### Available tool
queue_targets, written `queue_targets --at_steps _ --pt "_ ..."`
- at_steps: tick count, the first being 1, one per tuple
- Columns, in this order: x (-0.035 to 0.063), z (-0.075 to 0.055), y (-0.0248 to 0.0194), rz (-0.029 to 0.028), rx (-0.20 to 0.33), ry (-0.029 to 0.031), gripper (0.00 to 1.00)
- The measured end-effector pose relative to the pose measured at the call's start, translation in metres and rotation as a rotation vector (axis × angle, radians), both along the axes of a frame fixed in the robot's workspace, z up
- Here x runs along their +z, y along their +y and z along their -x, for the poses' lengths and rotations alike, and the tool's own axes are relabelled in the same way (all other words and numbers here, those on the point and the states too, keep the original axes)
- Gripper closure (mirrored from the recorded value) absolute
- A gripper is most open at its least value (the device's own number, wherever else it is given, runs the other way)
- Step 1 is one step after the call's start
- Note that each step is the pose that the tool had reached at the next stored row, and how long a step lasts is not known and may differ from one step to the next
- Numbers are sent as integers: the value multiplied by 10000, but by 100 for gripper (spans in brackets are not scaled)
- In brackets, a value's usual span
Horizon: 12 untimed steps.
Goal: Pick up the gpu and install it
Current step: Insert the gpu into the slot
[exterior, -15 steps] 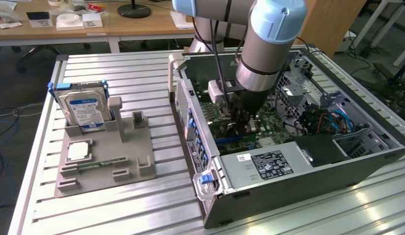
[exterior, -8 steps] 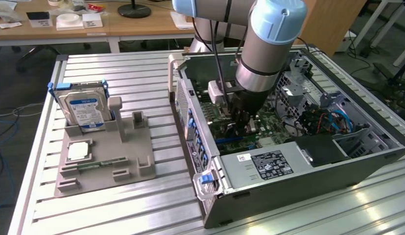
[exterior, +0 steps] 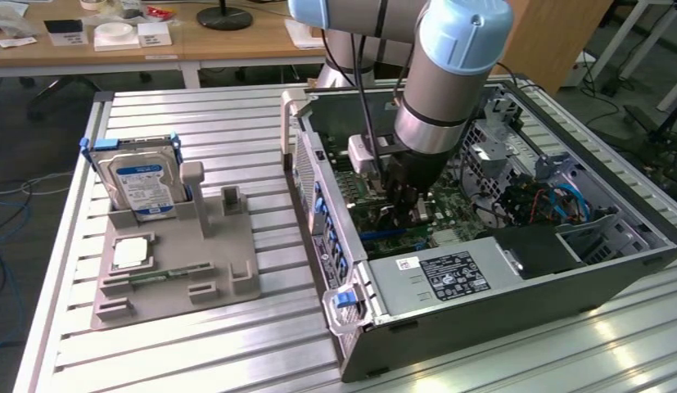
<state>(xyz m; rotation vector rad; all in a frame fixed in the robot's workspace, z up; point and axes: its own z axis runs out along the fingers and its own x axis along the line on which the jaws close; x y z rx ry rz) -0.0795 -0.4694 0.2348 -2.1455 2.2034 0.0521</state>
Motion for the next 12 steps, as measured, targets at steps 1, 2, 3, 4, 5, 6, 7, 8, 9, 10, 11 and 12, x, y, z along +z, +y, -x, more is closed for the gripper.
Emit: queue_targets --at_steps 1,2,3,4,5,6,7,8,9,10,11,12 --pt "2 0 1 0 0 0 72" --pt "8 0 1 1 1 1 72" --pt "15 0 1 1 1 0 72" --pt "23 0 1 1 1 -1 72" --pt "29 0 1 1 1 0 72" --pt "33 0 2 0 1 0 72" --pt "33 0 2 -1 0 -1 72" --pt "33 0 2 -1 0 -2 72" --pt "34 0 2 -1 0 -1 72" --pt "35 0 1 1 0 0 72" --pt "35 0 1 1 0 -1 72" --pt "35 0 2 1 1 -1 72"
